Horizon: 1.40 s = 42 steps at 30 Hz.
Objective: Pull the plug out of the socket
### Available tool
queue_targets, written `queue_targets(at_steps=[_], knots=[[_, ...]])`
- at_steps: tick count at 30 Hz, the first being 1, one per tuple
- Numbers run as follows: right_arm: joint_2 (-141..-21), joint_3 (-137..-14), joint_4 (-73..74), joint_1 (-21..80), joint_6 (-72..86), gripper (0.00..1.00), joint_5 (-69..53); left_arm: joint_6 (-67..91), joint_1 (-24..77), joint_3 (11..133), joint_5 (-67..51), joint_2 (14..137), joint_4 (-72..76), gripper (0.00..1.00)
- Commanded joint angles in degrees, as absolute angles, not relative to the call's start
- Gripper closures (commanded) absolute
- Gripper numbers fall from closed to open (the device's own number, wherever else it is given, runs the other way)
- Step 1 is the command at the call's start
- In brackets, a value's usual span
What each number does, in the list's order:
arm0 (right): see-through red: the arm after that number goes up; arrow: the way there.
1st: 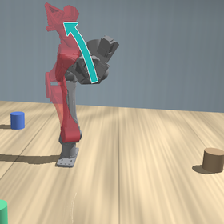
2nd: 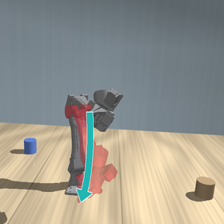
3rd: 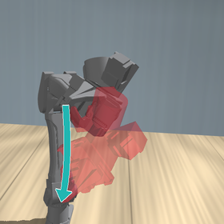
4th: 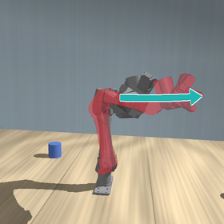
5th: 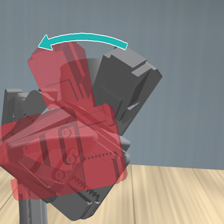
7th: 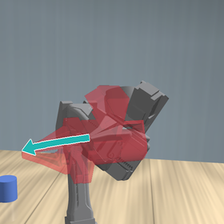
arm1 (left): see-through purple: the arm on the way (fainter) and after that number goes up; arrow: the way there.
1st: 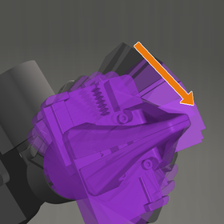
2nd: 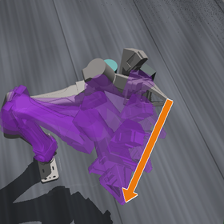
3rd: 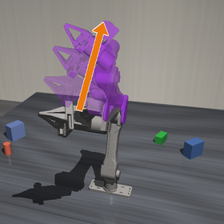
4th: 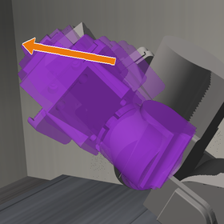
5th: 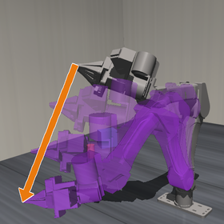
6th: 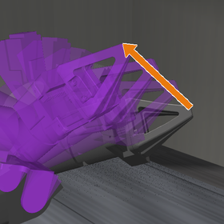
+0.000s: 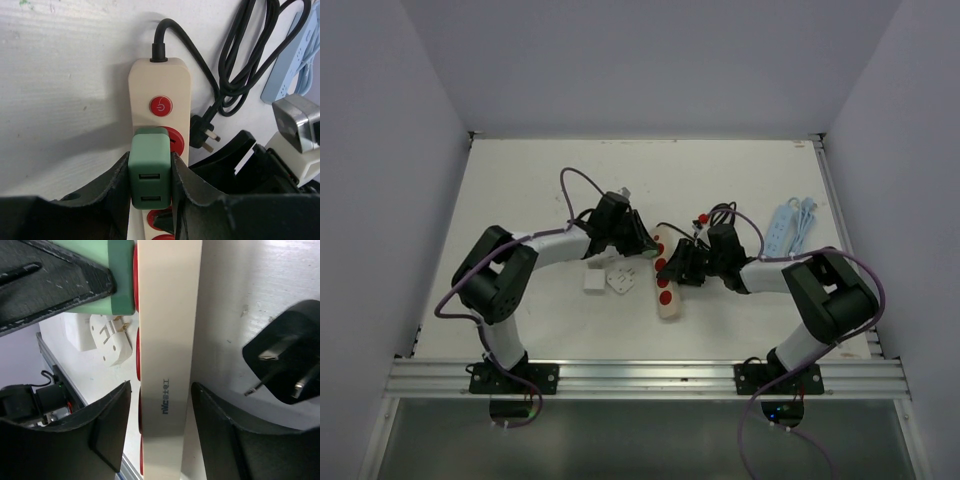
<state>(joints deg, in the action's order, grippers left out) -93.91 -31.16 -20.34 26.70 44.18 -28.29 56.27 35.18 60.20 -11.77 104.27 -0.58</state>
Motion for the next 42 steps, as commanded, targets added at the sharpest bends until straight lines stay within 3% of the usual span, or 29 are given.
queue_targets(at_steps=[1,18,25,28,30,32,42], knots=[[-96.94,-27.59,-2.9,26.81,38.59,0.41,-19.69,55.02,35.51,57.22,-13.71,99.85,2.02,1.0],[-102.12,-31.38,-4.65,30.93,40.25,0.39,-18.54,59.68,38.23,53.17,-11.96,95.36,5.45,1.0],[-103.97,-31.29,-4.66,32.34,41.66,0.43,-17.58,60.12,38.14,54.84,-11.52,95.98,5.19,1.0],[-104.68,-31.29,-4.4,32.26,41.75,0.62,-17.14,60.2,37.79,54.84,-11.25,95.45,4.92,1.0],[-105.38,-31.38,-4.22,32.26,41.57,0.88,-17.31,60.03,37.44,54.93,-11.6,95.19,4.92,1.0],[-105.38,-31.46,-3.87,32.34,41.48,1.0,-17.14,59.94,37.18,54.93,-11.95,94.84,4.83,1.0],[-106.7,-29.89,-6.06,31.03,42.54,1.0,-17.67,58.8,31.03,49.14,-15.38,89.48,5.97,1.0]])
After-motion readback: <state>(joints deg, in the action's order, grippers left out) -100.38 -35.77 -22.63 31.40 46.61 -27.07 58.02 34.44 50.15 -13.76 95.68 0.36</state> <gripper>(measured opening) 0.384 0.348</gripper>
